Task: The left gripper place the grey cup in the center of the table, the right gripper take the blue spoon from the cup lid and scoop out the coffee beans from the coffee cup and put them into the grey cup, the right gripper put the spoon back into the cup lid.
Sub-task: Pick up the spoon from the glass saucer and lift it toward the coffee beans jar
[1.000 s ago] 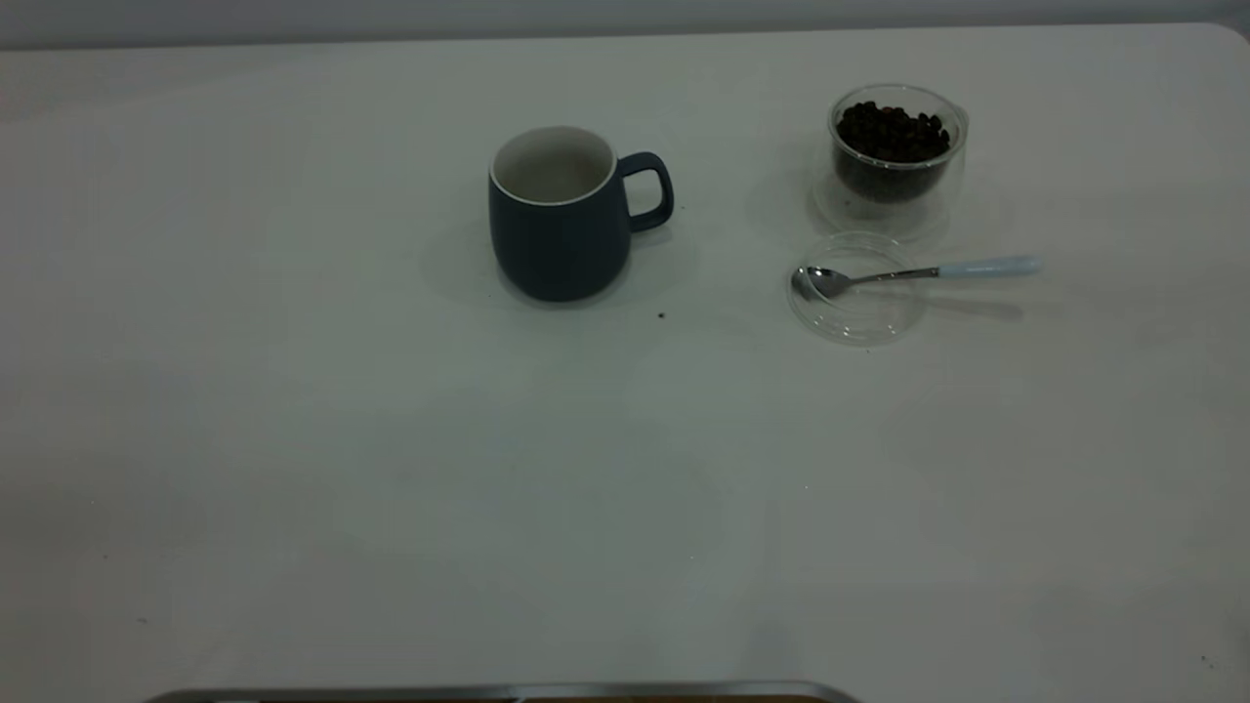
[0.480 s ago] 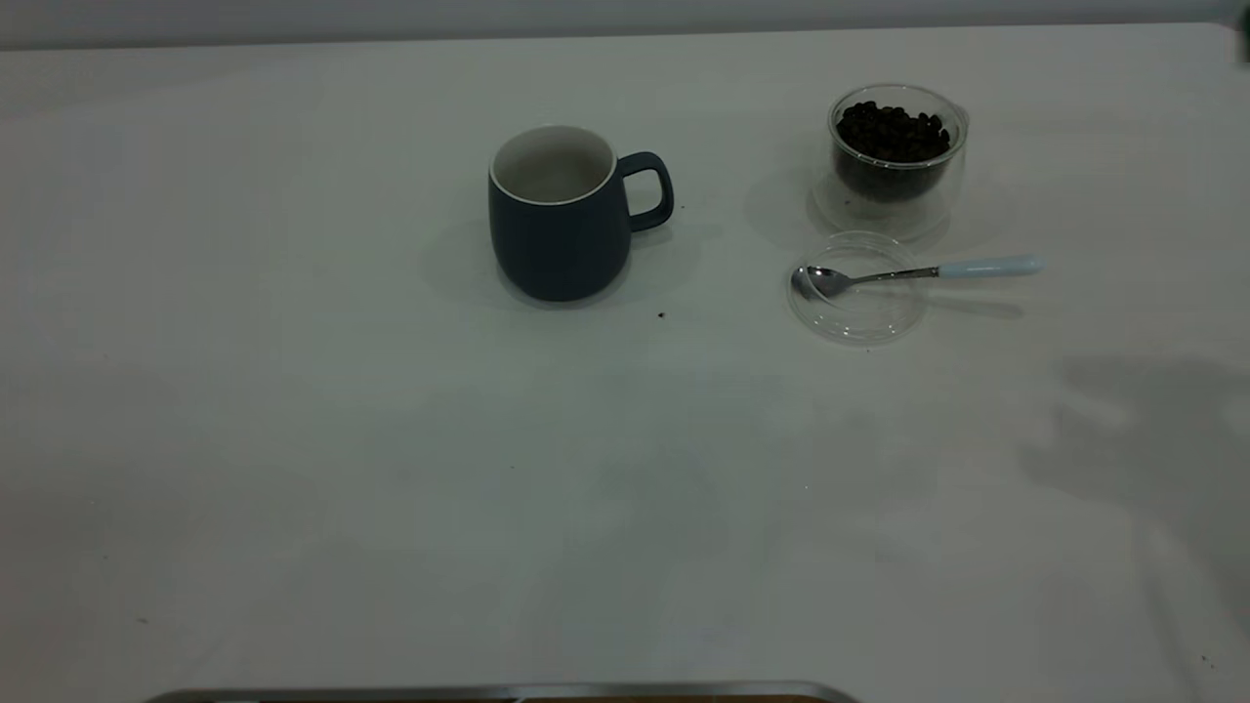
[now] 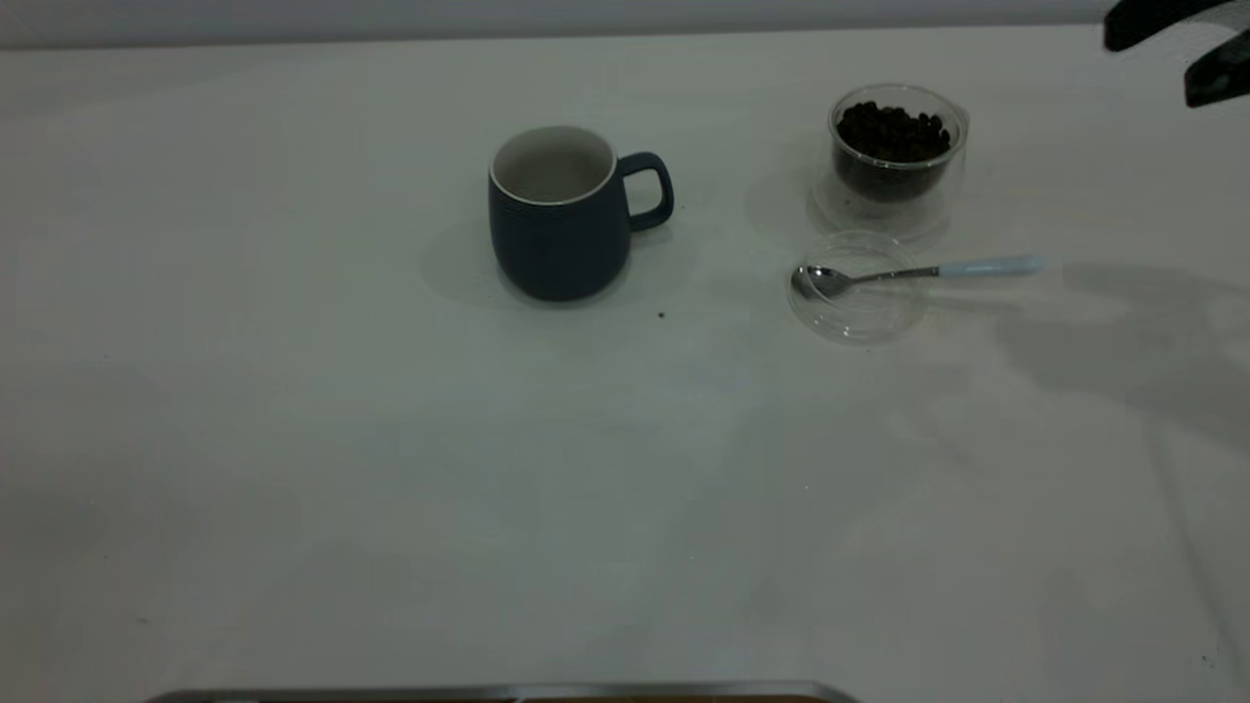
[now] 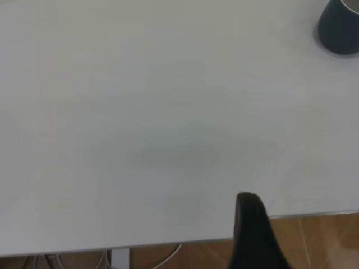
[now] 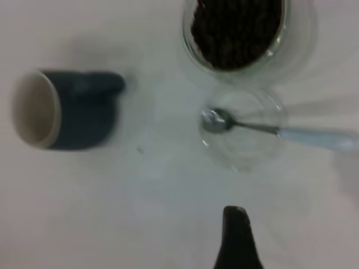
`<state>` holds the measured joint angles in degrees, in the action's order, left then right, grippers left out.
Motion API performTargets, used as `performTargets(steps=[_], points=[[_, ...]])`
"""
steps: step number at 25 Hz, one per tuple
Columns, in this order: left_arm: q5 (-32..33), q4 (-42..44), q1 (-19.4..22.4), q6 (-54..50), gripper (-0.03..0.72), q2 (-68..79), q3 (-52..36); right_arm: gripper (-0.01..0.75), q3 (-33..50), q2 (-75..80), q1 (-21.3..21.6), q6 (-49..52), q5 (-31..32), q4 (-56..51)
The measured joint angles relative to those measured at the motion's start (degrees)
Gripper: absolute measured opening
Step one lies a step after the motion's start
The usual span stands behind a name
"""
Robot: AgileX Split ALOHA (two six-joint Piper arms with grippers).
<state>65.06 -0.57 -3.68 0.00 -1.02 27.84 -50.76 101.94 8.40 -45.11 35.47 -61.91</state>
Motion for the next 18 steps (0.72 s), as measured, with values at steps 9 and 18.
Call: performTargets(steps=[9,18], points=[[0.0,0.0,0.0,0.0,0.517,0.0,0.0,0.585,0.0,14.2,3.9,-17.4,7.6,-19.6],[0.0,0.0,0.0,0.0,0.517,0.0,0.0,0.585,-0.1,24.0,3.9,-25.6,8.4,-26.7]])
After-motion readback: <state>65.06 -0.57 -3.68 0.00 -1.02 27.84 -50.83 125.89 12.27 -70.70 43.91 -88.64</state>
